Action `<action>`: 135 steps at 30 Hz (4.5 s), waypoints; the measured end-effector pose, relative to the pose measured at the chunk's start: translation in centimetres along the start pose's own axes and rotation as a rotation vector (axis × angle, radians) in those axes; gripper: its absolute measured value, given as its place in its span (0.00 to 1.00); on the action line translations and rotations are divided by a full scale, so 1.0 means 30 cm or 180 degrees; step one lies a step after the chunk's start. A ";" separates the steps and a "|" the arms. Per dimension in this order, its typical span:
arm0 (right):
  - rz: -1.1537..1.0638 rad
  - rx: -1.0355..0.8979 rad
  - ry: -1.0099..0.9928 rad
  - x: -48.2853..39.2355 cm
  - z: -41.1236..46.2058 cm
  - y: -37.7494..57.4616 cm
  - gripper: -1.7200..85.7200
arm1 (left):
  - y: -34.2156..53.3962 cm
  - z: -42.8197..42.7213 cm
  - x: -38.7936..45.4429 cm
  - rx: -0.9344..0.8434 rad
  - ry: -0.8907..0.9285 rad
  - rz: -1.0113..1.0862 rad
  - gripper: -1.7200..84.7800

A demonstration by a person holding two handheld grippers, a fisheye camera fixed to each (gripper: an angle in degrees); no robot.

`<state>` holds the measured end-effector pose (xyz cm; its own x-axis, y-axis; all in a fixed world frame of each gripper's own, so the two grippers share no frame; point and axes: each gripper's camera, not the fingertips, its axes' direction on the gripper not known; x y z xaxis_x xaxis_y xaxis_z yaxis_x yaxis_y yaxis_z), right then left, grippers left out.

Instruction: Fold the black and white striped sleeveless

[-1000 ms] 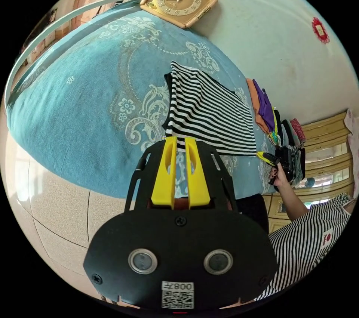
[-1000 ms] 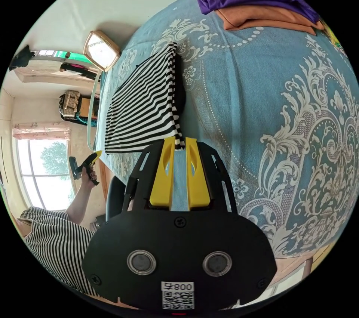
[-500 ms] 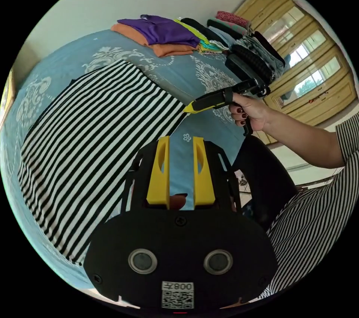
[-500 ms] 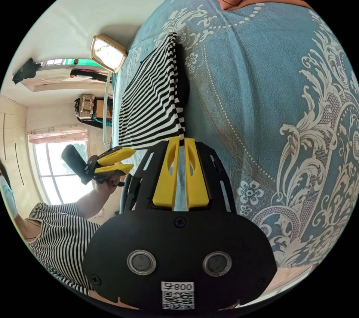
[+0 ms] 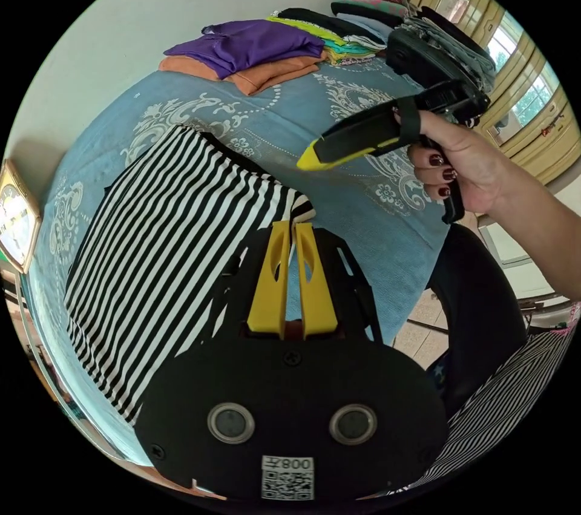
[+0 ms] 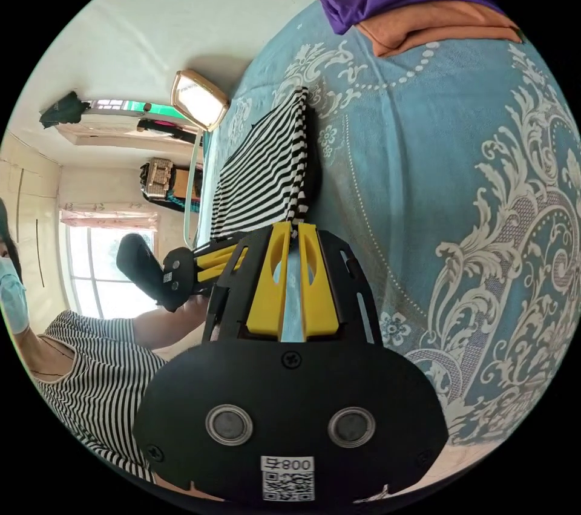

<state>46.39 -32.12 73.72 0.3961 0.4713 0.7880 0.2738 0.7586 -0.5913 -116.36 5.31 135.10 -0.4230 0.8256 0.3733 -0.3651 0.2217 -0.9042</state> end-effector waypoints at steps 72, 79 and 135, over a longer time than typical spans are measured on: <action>-0.1395 -0.0765 0.0421 -1.832 2.021 -0.504 0.04 | 1.952 -0.798 -1.273 0.1843 0.1243 -0.3598 0.03; -0.1349 -0.1021 0.0579 -1.920 2.272 -0.512 0.05 | 2.149 -0.847 -1.355 0.1951 0.1413 -0.3863 0.03; -0.2077 -0.1299 0.0877 -1.999 2.731 -0.393 0.02 | 1.918 -1.006 -1.022 0.0830 -0.0139 -0.2624 0.03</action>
<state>-52.40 -32.47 47.48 0.2332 -0.1765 0.9563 0.8003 0.5935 -0.0857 -99.37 8.41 65.36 0.0308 0.4319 0.9014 -0.7457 0.6105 -0.2670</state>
